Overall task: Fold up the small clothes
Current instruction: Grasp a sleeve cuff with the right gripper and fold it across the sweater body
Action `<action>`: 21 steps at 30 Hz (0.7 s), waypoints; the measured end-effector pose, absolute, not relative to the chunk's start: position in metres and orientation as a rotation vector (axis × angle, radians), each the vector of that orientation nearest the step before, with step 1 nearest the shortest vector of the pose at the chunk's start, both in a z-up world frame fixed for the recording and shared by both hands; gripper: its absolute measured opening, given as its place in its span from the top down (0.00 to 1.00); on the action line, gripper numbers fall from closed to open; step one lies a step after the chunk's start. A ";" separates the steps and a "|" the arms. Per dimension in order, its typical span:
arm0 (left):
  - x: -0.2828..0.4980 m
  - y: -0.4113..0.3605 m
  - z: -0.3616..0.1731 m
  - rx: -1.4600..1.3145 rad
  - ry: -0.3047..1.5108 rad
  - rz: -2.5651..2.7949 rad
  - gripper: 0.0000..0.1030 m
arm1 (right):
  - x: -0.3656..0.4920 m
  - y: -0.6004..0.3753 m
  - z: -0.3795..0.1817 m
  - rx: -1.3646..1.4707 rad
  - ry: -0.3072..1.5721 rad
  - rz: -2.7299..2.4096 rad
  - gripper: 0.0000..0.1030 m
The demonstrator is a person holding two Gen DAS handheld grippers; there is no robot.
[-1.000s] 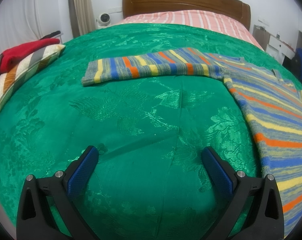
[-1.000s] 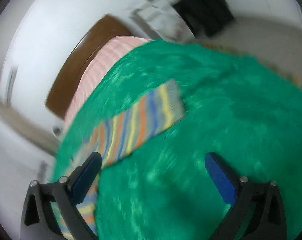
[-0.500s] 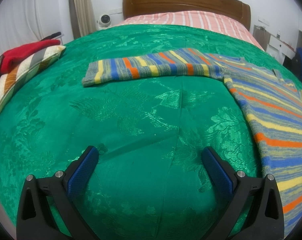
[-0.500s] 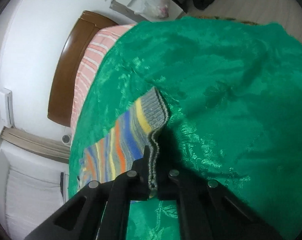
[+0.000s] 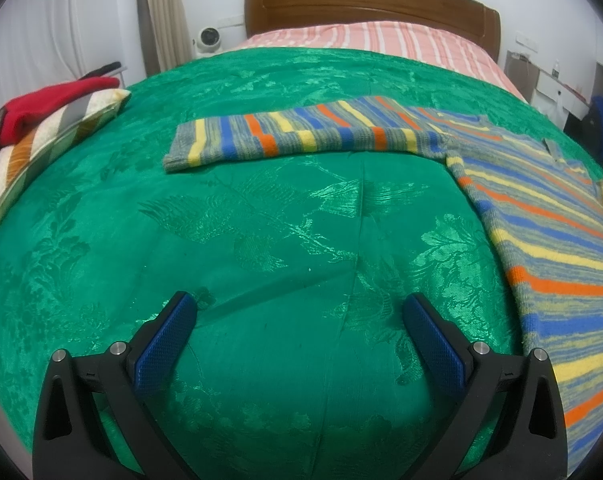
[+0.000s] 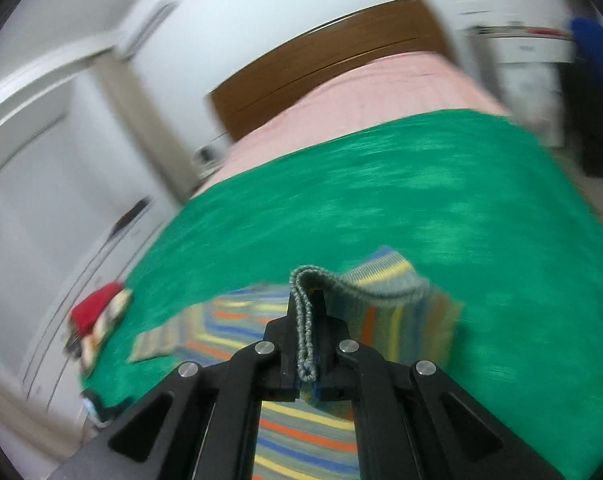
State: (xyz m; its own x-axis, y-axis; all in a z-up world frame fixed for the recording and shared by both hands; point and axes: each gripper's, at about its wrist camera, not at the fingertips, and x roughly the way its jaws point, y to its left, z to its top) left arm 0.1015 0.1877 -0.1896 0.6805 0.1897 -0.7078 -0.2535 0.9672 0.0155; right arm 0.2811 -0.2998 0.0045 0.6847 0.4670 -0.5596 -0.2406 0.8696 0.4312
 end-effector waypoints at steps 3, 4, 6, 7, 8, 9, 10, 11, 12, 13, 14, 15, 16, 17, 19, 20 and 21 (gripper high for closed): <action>0.101 0.188 -0.190 -0.086 0.783 0.249 0.00 | 0.306 -0.229 -0.021 0.368 0.777 0.540 0.81; 0.101 0.188 -0.190 -0.087 0.782 0.249 0.00 | 0.311 -0.212 -0.031 0.396 0.815 0.567 0.68; 0.101 0.187 -0.190 -0.088 0.780 0.249 0.00 | 0.307 -0.189 -0.053 0.459 0.869 0.581 0.35; 0.101 0.187 -0.190 -0.088 0.779 0.249 0.00 | 0.305 -0.185 -0.062 0.500 0.872 0.584 0.35; 0.101 0.186 -0.190 -0.088 0.779 0.248 0.00 | 0.304 -0.186 -0.066 0.521 0.877 0.589 0.35; 0.101 0.186 -0.190 -0.089 0.779 0.248 0.00 | 0.299 -0.191 -0.071 0.539 0.884 0.587 0.35; 0.101 0.186 -0.190 -0.088 0.779 0.248 0.00 | 0.290 -0.200 -0.076 0.538 0.887 0.566 0.35; 0.101 0.186 -0.190 -0.088 0.779 0.249 0.00 | 0.281 -0.214 -0.080 0.523 0.890 0.533 0.35; 0.101 0.186 -0.190 -0.087 0.780 0.249 0.00 | 0.273 -0.228 -0.084 0.488 0.894 0.485 0.34; 0.101 0.186 -0.190 -0.087 0.779 0.249 0.00 | 0.262 -0.244 -0.090 0.438 0.895 0.427 0.34; 0.101 0.186 -0.190 -0.088 0.779 0.249 0.00 | 0.254 -0.254 -0.094 0.401 0.895 0.387 0.33; 0.101 0.186 -0.190 -0.087 0.779 0.250 0.00 | 0.241 -0.270 -0.100 0.341 0.894 0.323 0.33; 0.101 0.186 -0.190 -0.088 0.779 0.250 0.00 | 0.230 -0.284 -0.107 0.299 0.895 0.276 0.33; 0.101 0.186 -0.190 -0.088 0.779 0.250 0.00 | 0.217 -0.300 -0.114 0.255 0.899 0.225 0.33; 0.101 0.186 -0.190 -0.086 0.778 0.251 0.00 | 0.194 -0.324 -0.126 0.193 0.904 0.157 0.33; 0.101 0.186 -0.190 -0.086 0.778 0.251 0.00 | 0.177 -0.337 -0.133 0.153 0.899 0.120 0.33; 0.101 0.186 -0.190 -0.086 0.778 0.251 0.00 | 0.166 -0.345 -0.138 0.129 0.892 0.100 0.33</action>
